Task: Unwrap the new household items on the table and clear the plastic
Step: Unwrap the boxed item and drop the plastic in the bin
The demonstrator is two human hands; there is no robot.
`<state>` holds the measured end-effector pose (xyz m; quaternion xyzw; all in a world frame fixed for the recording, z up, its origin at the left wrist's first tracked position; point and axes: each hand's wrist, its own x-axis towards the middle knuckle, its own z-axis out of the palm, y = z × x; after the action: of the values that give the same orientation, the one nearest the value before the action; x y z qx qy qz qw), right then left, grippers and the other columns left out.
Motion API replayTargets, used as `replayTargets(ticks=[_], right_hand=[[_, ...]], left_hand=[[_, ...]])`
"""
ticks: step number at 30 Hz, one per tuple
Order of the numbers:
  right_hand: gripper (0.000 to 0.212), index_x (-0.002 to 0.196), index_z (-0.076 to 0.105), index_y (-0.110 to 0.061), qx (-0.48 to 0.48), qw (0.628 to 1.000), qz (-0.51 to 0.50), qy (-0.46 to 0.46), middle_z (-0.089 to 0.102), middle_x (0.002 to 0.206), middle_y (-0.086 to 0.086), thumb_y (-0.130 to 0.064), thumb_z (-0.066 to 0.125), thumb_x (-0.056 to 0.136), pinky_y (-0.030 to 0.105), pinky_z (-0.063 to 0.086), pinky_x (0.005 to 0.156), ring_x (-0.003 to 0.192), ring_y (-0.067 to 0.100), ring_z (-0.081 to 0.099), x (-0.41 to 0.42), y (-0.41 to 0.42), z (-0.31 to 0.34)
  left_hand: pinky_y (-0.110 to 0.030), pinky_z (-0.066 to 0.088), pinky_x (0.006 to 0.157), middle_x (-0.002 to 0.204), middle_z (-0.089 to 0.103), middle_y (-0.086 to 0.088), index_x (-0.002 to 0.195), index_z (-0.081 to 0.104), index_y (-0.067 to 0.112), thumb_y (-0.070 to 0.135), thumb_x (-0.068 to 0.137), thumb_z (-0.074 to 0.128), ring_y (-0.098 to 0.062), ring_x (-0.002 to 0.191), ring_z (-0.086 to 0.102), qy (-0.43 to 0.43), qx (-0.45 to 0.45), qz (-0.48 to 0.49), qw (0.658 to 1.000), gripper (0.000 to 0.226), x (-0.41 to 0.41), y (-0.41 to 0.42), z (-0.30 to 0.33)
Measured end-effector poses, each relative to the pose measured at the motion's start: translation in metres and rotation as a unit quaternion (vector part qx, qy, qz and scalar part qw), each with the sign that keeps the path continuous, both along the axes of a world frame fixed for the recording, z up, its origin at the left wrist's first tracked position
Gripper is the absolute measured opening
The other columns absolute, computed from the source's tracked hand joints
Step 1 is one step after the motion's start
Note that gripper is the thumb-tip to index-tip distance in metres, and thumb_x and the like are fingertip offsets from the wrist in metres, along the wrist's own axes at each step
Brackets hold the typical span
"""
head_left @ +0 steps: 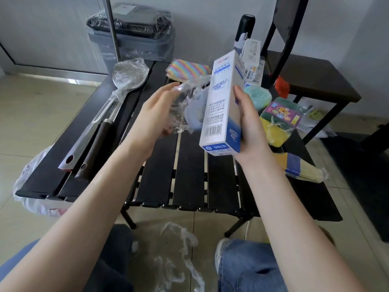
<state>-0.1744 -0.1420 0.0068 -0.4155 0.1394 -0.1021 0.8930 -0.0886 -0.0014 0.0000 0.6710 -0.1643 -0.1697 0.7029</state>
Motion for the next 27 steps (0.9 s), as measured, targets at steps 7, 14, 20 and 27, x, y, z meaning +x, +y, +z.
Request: replayTargets(ticks=[7, 14, 20, 27], right_hand=[[0.035, 0.125, 0.055, -0.029, 0.036, 0.999, -0.004, 0.032, 0.073, 0.103, 0.003, -0.046, 0.049, 0.096, 0.038, 0.056, 0.079, 0.094, 0.019, 0.07, 0.004, 0.009, -0.005], [0.027, 0.115, 0.058, -0.027, 0.012, 0.999, 0.02, 0.035, 0.07, 0.102, 0.004, -0.044, 0.047, 0.097, 0.04, 0.053, 0.089, 0.096, 0.02, 0.067, 0.009, 0.023, 0.001], [0.038, 0.118, 0.057, -0.024, 0.132, 0.99, 0.034, -0.03, 0.072, 0.094, 0.001, -0.051, 0.039, 0.097, 0.032, 0.058, 0.076, 0.085, 0.017, 0.07, 0.009, 0.033, 0.009], [0.052, 0.139, 0.048, -0.025, 0.122, 0.991, -0.017, -0.054, 0.067, 0.107, 0.001, -0.053, 0.041, 0.096, 0.031, 0.059, 0.069, 0.093, 0.017, 0.066, 0.014, 0.042, 0.011]], left_hand=[[-0.016, 0.03, 0.043, 0.058, 0.055, 0.004, 0.08, 0.068, 0.003, 0.052, 0.09, 0.055, -0.003, 0.043, 0.038, -0.107, 0.164, 0.021, 0.98, 0.051, -0.01, -0.004, -0.009], [-0.03, 0.035, 0.058, 0.07, 0.054, -0.021, 0.074, 0.05, -0.013, 0.044, 0.087, 0.064, -0.017, 0.061, 0.044, -0.119, 0.078, 0.124, 0.982, 0.06, -0.009, 0.001, -0.006], [-0.022, 0.025, 0.043, 0.057, 0.052, 0.001, 0.078, 0.054, 0.013, 0.044, 0.083, 0.063, -0.01, 0.045, 0.04, 0.049, 0.023, 0.083, 0.995, 0.032, -0.006, 0.005, -0.001], [-0.018, 0.026, 0.036, 0.057, 0.049, 0.003, 0.059, 0.038, 0.017, 0.01, 0.083, 0.054, -0.005, 0.04, 0.049, -0.007, 0.003, 0.134, 0.991, 0.029, -0.003, 0.015, 0.002]])
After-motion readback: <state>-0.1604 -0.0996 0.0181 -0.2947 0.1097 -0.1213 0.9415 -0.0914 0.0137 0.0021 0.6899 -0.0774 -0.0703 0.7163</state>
